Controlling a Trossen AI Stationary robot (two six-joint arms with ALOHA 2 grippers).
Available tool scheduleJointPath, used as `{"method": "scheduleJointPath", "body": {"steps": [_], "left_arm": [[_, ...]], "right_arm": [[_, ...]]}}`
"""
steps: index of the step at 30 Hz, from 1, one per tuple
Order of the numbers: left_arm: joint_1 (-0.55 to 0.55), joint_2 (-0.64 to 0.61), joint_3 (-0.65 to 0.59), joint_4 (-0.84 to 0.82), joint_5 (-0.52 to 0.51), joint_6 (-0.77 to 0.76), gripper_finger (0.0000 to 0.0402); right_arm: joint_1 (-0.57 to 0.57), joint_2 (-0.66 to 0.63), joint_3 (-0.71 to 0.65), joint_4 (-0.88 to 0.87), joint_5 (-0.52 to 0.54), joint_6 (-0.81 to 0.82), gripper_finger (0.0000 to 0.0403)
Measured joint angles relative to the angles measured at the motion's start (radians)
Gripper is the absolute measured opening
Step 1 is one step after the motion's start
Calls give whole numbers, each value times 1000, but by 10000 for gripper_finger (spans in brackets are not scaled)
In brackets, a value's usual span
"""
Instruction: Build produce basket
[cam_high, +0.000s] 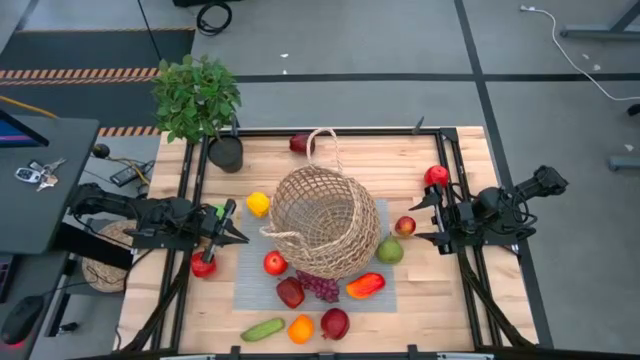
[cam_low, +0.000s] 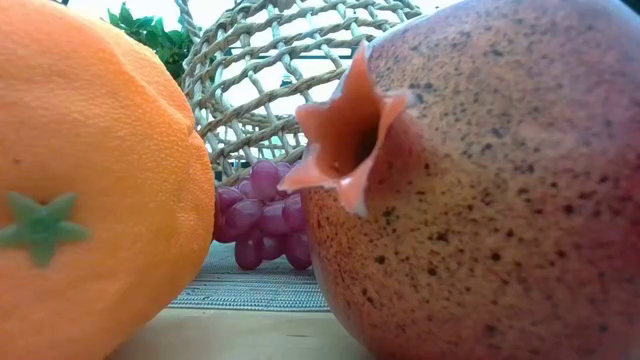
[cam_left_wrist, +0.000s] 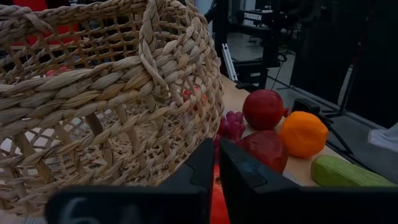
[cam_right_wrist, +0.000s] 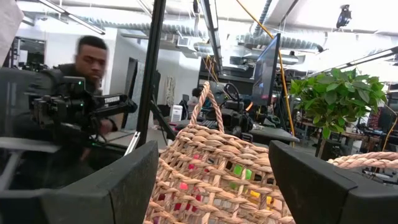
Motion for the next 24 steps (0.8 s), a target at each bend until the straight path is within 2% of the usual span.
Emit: {"method": "scheduleJointPath", "body": {"steps": [15, 20, 24], "left_arm": [[0, 0, 0, 6, 0, -6, 28], [0, 0, 0, 112, 0, -228, 32], [1, 0, 0, 178, -3, -264, 33]], "right_arm": [[0, 0, 0, 0, 0, 0, 310], [0, 0, 0, 0, 0, 0, 310], [0, 0, 0, 0, 0, 0, 310]]}}
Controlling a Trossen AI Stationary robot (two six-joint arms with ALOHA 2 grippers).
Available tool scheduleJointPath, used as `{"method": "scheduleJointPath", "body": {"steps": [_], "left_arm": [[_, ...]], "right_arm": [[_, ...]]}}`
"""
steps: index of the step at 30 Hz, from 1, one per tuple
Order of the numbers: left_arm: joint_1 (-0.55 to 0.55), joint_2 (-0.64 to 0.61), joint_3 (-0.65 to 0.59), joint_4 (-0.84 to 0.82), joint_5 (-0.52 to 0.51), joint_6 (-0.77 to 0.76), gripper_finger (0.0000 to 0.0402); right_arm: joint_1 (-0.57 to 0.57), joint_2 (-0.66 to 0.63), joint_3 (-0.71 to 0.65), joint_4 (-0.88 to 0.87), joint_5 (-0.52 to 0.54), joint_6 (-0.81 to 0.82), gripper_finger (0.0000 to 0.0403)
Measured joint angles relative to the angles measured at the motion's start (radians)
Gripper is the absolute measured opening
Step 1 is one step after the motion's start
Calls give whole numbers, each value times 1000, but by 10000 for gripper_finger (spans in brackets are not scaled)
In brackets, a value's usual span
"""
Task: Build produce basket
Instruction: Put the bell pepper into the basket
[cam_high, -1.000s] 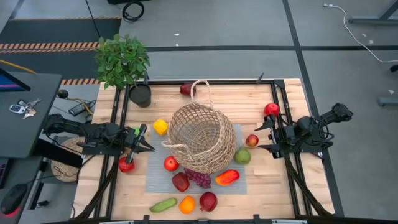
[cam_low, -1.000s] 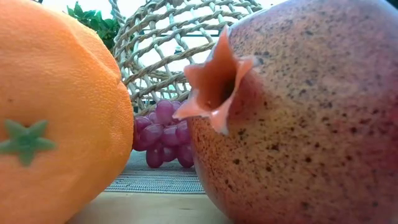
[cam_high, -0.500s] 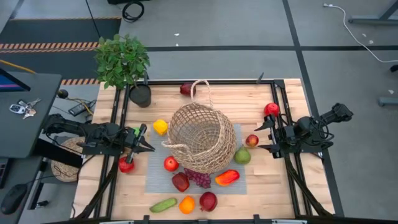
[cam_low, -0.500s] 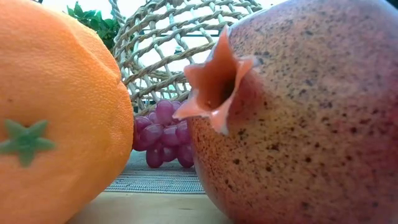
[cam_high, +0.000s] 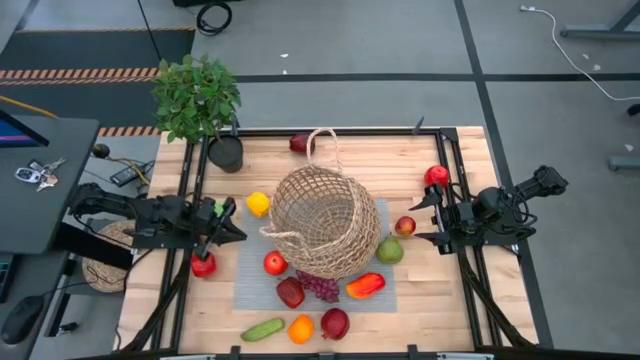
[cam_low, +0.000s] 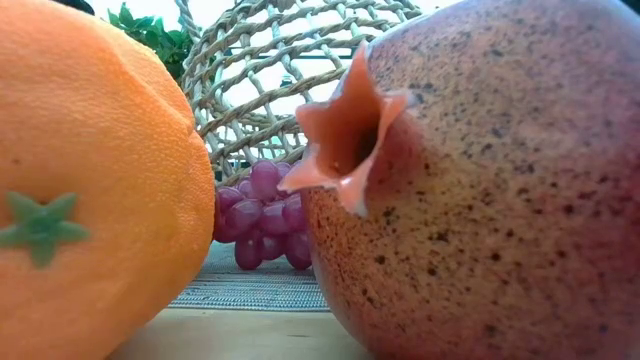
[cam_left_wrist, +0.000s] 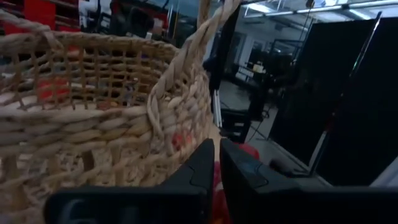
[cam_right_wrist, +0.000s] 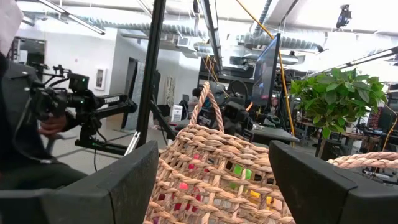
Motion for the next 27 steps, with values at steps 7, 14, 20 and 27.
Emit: {"method": "scheduleJointPath", "body": {"steps": [7, 14, 20, 27], "left_arm": [[0, 0, 0, 22, 0, -1, 28], [12, 31, 45, -145, 6, -165, 26], [45, 163, 227, -496, -139, -231, 12], [101, 365, 421, -780, -247, -242, 47]], "right_arm": [[0, 0, 0, 0, 0, 0, 310], [0, 0, 0, 0, 0, 0, 310], [0, 0, 0, 0, 0, 0, 310], [0, 0, 0, 0, 0, 0, 310]]}}
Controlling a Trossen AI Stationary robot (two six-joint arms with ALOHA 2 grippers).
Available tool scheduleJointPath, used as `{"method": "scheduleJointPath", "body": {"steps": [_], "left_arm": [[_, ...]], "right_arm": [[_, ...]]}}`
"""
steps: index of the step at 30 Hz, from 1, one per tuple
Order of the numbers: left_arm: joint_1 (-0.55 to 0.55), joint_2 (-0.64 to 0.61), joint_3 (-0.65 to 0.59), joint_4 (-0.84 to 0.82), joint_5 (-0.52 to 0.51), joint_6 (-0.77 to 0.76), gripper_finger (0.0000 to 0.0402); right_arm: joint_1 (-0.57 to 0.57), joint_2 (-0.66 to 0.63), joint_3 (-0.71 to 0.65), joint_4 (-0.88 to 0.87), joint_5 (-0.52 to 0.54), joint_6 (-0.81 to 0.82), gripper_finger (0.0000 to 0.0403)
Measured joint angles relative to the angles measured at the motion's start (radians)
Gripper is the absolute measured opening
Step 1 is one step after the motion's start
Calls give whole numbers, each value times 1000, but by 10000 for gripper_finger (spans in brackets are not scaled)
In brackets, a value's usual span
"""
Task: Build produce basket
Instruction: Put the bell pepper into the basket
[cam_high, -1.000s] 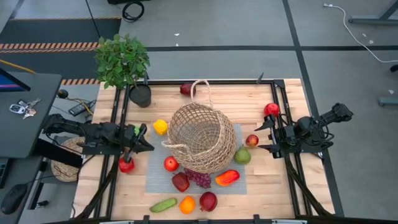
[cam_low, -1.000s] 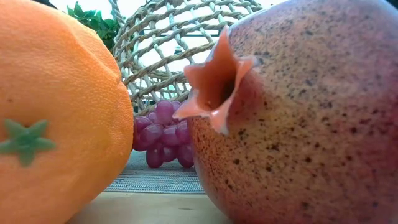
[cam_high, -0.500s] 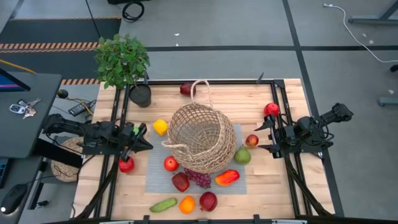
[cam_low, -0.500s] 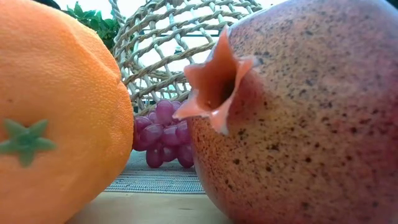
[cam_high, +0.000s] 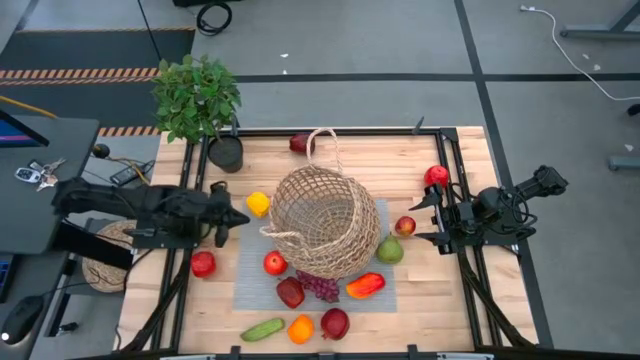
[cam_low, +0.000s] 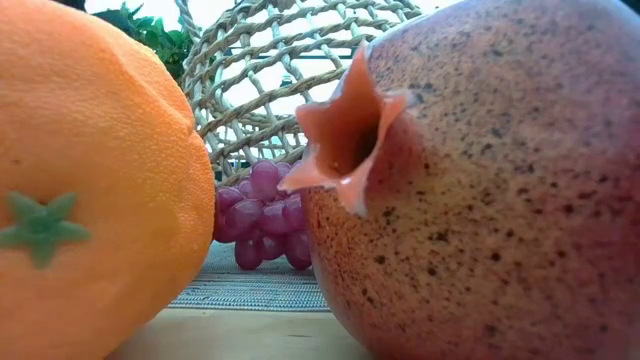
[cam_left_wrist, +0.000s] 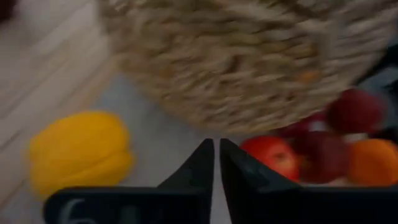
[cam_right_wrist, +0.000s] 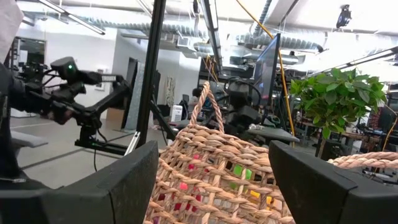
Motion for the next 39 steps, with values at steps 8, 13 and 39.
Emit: {"method": "scheduleJointPath", "body": {"steps": [8, 13, 39], "left_arm": [[68, 237, 91, -90, -21, -18, 185], [123, 361, 136, -98, -20, 36, 283], [418, 712, 235, -17, 124, 235, 339]], "right_arm": [[0, 0, 0, 0, 0, 0, 310], [0, 0, 0, 0, 0, 0, 310], [0, 0, 0, 0, 0, 0, 310]]}}
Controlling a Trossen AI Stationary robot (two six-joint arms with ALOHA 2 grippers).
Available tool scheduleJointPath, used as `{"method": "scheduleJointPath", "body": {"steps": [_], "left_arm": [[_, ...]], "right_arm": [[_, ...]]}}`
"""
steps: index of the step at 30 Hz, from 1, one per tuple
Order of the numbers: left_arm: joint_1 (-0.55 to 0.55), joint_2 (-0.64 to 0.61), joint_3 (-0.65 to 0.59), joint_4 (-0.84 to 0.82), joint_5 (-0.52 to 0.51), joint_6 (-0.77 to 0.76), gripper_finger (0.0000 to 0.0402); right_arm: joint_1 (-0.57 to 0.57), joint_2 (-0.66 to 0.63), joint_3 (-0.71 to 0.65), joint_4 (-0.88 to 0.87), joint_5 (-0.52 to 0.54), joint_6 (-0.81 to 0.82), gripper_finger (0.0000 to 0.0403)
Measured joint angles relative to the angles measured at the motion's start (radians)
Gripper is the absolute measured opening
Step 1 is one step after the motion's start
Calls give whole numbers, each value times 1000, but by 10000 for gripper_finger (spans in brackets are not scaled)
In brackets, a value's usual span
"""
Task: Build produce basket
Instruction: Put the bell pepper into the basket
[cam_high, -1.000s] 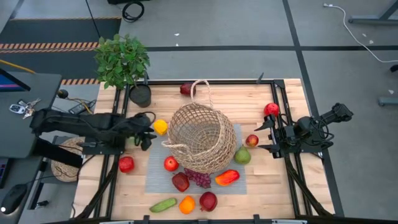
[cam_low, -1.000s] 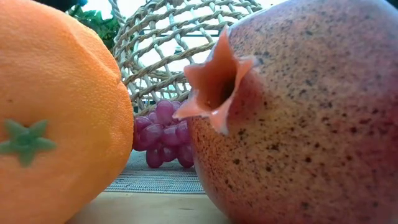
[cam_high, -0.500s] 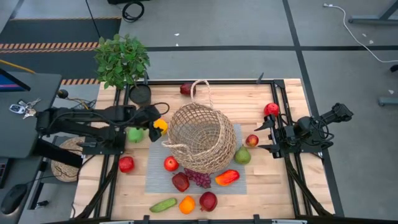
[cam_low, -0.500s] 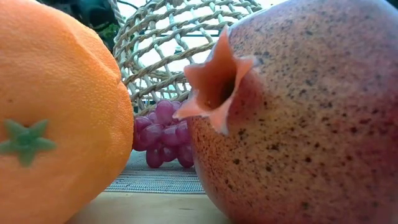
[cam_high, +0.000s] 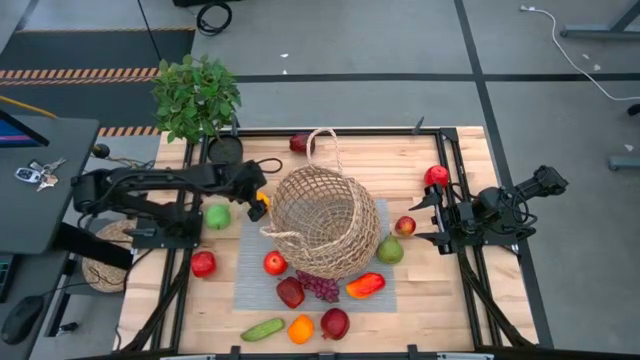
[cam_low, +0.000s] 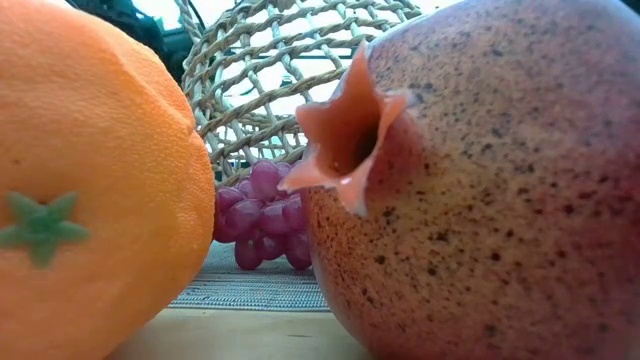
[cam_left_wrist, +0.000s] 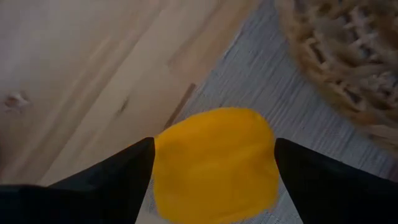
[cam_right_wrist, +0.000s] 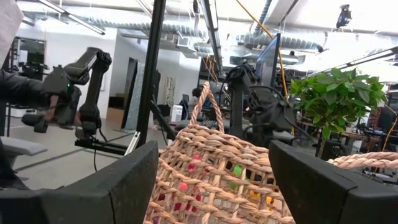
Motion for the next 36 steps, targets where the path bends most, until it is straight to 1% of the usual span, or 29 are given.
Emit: {"method": "scheduleJointPath", "body": {"steps": [4, 7, 15, 20, 27, 30, 32, 36], "left_arm": [[5, 41, 6, 10, 7, 0, 339], [6, 47, 5, 6, 13, 0, 339], [15, -15, 46, -52, 91, -1, 339], [22, -35, 56, -76, 109, 81, 339], [7, -36, 56, -67, 111, 326, 339], [1, -36, 56, -97, 154, 422, 339], [1, -36, 56, -118, 173, 511, 339], [1, -36, 56, -109, 167, 714, 339]], "right_arm": [[0, 0, 0, 0, 0, 0, 310], [0, 0, 0, 0, 0, 0, 310], [0, 0, 0, 0, 0, 0, 310], [0, 0, 0, 2, 0, 0, 310], [0, 0, 0, 1, 0, 0, 310], [0, 0, 0, 1, 0, 0, 310], [0, 0, 0, 0, 0, 0, 310], [0, 0, 0, 0, 0, 0, 310]]}}
